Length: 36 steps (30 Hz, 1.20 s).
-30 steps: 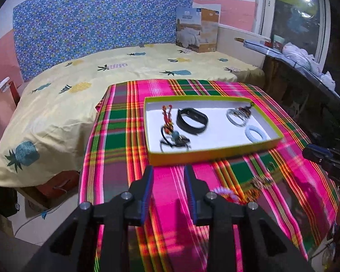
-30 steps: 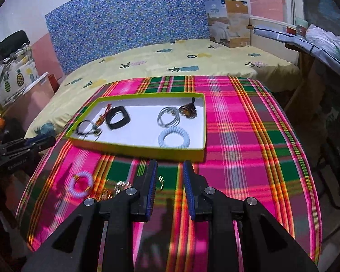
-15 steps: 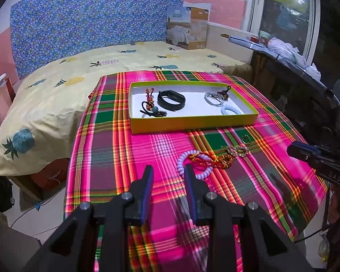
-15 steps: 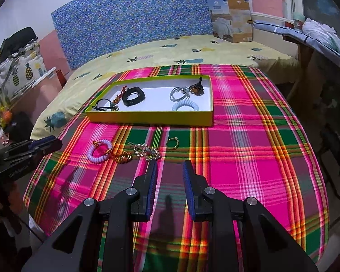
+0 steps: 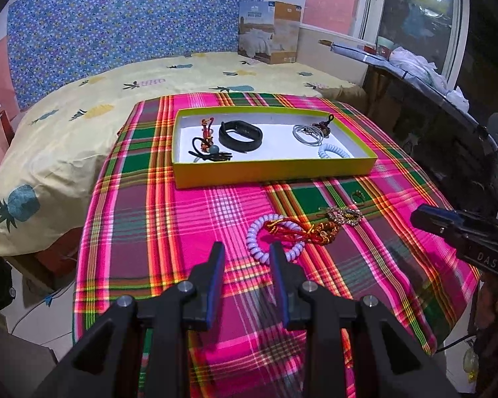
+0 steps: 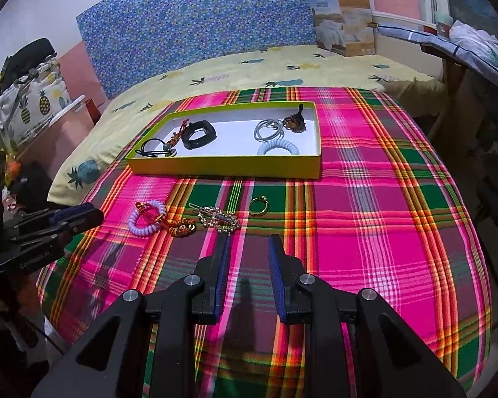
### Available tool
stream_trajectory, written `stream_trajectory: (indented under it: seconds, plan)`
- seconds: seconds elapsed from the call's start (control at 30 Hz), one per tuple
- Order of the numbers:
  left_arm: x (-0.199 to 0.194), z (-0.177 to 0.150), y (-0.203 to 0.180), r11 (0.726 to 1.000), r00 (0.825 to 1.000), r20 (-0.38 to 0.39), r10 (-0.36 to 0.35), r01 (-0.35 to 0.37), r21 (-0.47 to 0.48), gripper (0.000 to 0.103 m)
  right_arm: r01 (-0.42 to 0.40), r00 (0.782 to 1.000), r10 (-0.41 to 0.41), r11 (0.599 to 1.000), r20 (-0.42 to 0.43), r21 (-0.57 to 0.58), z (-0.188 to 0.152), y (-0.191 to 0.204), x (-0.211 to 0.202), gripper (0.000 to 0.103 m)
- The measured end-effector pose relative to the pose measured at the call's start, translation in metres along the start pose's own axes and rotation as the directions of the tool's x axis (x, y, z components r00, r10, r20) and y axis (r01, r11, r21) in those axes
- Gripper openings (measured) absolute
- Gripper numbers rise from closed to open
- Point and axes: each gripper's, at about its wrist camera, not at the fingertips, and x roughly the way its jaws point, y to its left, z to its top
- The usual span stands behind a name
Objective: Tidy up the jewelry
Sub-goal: 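Lower the left tool to the orange beaded tassel while the right tool approaches the gold ring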
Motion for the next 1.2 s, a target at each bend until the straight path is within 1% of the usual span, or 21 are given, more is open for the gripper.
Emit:
stream_trajectory:
  seconds: [0.17, 0.33, 0.47, 0.9, 1.03, 1.07, 1.1, 1.17, 1.2]
  plan:
    - [0.009, 0.004, -0.007, 0.999, 0.999, -0.009, -0.033, 0.033, 0.025, 0.029, -0.010, 1.000, 0.010, 1.000, -0.015, 0.002, 0.001, -0.002, 0.010, 0.023]
    - [0.023, 0.009, -0.016, 0.996, 0.997, -0.033, -0.070, 0.072, 0.048, 0.029, -0.020, 0.999, 0.020, 1.000, -0.026, -0.005, 0.006, -0.003, 0.020, 0.023]
    - [0.035, 0.013, -0.020, 0.994, 0.994, -0.053, -0.092, 0.095, 0.048, 0.029, -0.027, 0.999, 0.027, 1.000, -0.035, -0.014, 0.012, -0.006, 0.030, 0.023]
    - [0.052, 0.018, -0.024, 0.994, 0.992, -0.079, -0.102, 0.106, 0.041, 0.029, -0.009, 0.995, 0.004, 0.999, -0.102, -0.046, 0.032, -0.016, 0.077, 0.023]
    - [0.055, 0.019, -0.024, 0.993, 0.992, -0.077, -0.105, 0.108, 0.038, 0.029, 0.001, 0.994, -0.009, 0.997, -0.106, -0.073, 0.034, -0.014, 0.082, 0.023]
    - [0.055, 0.019, -0.024, 0.993, 0.992, -0.075, -0.105, 0.108, 0.038, 0.029, 0.009, 0.994, -0.018, 0.996, -0.105, -0.084, 0.034, -0.013, 0.083, 0.020]
    - [0.056, 0.019, -0.024, 0.993, 0.991, -0.074, -0.107, 0.110, 0.038, 0.029, 0.020, 0.994, -0.031, 0.995, -0.105, -0.098, 0.034, -0.012, 0.083, 0.014]
    - [0.056, 0.019, -0.025, 0.993, 0.992, -0.071, -0.106, 0.109, 0.038, 0.028, 0.032, 0.994, -0.044, 0.993, -0.104, -0.115, 0.034, -0.011, 0.083, 0.006]
    - [0.056, 0.018, -0.025, 0.994, 0.992, -0.069, -0.103, 0.105, 0.037, 0.025, 0.032, 0.994, -0.044, 0.993, -0.103, -0.115, 0.034, -0.011, 0.083, 0.006]
